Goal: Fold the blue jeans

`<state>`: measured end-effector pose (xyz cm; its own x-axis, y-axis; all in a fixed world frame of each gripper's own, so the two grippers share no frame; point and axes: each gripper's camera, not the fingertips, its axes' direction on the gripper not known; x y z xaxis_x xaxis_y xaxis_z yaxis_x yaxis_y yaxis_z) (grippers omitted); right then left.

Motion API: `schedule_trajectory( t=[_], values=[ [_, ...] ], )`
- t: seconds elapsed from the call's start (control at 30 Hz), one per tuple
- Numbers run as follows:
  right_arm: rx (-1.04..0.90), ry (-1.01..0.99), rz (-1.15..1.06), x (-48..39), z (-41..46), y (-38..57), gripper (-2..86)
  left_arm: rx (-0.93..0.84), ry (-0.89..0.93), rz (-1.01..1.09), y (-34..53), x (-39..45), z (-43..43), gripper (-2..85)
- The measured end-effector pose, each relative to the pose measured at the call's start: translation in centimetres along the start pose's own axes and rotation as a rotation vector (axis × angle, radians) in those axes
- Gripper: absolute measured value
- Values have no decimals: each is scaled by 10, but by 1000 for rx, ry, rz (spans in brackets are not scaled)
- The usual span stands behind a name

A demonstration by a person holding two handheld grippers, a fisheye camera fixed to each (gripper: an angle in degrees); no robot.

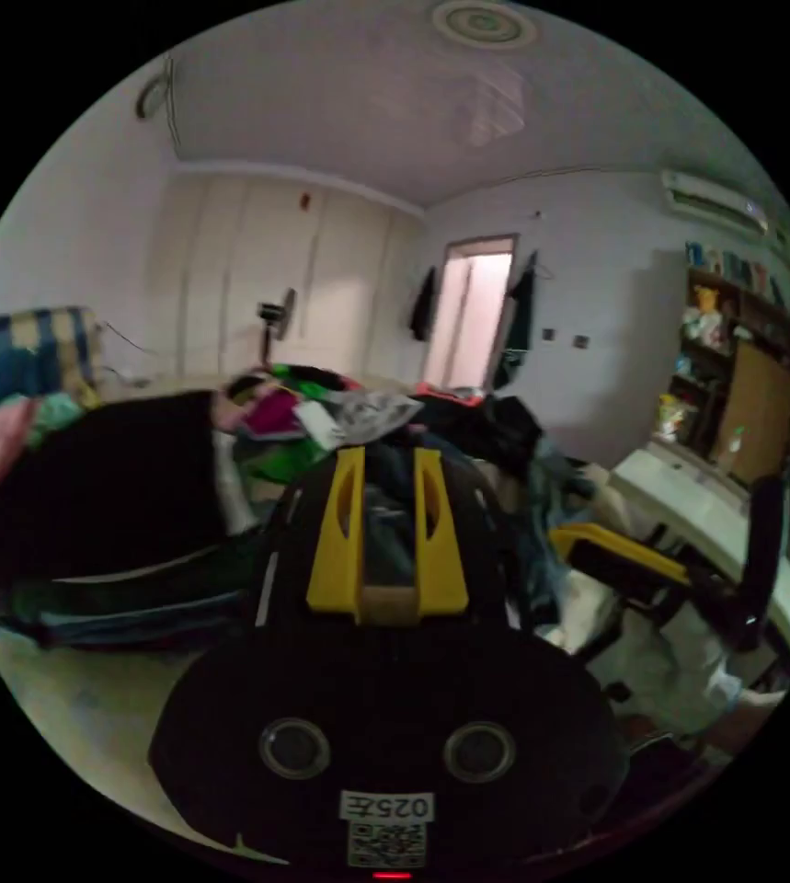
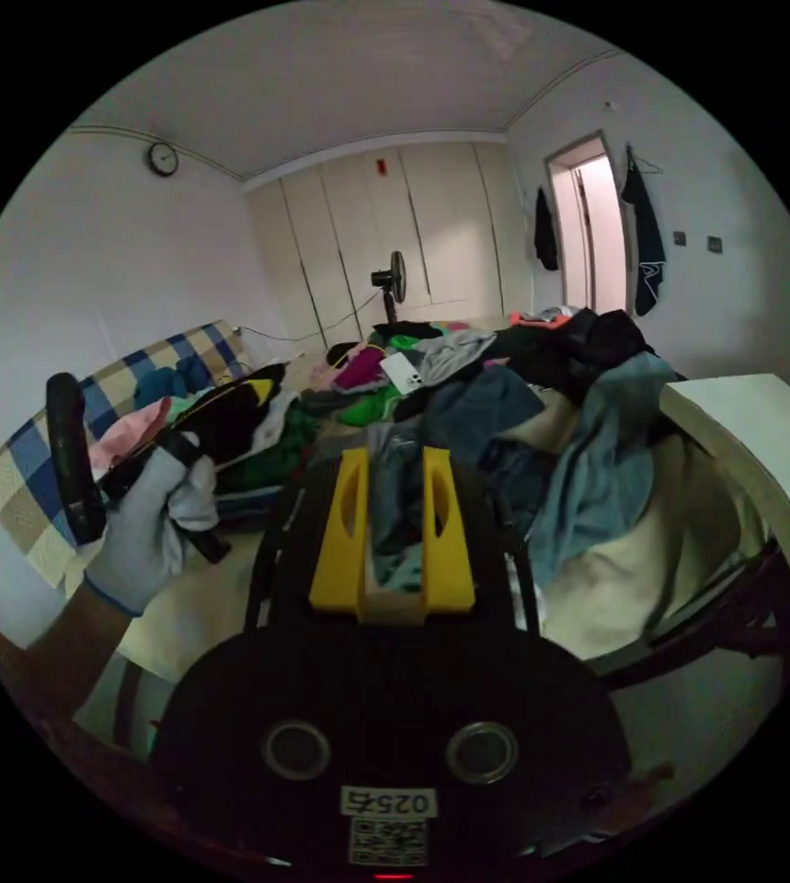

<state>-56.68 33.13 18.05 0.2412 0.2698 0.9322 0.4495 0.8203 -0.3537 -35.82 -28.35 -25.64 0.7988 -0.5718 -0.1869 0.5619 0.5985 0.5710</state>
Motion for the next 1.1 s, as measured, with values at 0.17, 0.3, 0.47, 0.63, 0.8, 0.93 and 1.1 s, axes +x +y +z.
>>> schedule_trajectory(
  t=[0.17, 0.3, 0.47, 0.63, 0.8, 0.93, 1.1],
  values=[
    [-10, -36, 73, 58, 25, -77, 131, -263, 213, -190, -18, -96, 162, 75],
    [-133, -98, 110, 94, 81, -145, 145, -414, 183, -239, -17, -170, 239, 92],
    [-259, -173, 218, 125, 133, -203, 141, -480, 80, -192, -12, -236, 271, 109],
    [-434, -208, 305, 132, 151, -245, 78, -490, 81, -224, 4, -312, 268, 67],
    [-336, -363, 221, 106, 71, -266, 47, -354, 159, -332, 19, -377, 177, -9],
    [-231, -592, 198, 80, -28, -246, 44, -179, 227, -303, 54, -414, 39, -13],
    [-162, -831, 158, 45, -131, -193, 46, -86, 294, -240, 107, -454, -120, -12]
  ],
)
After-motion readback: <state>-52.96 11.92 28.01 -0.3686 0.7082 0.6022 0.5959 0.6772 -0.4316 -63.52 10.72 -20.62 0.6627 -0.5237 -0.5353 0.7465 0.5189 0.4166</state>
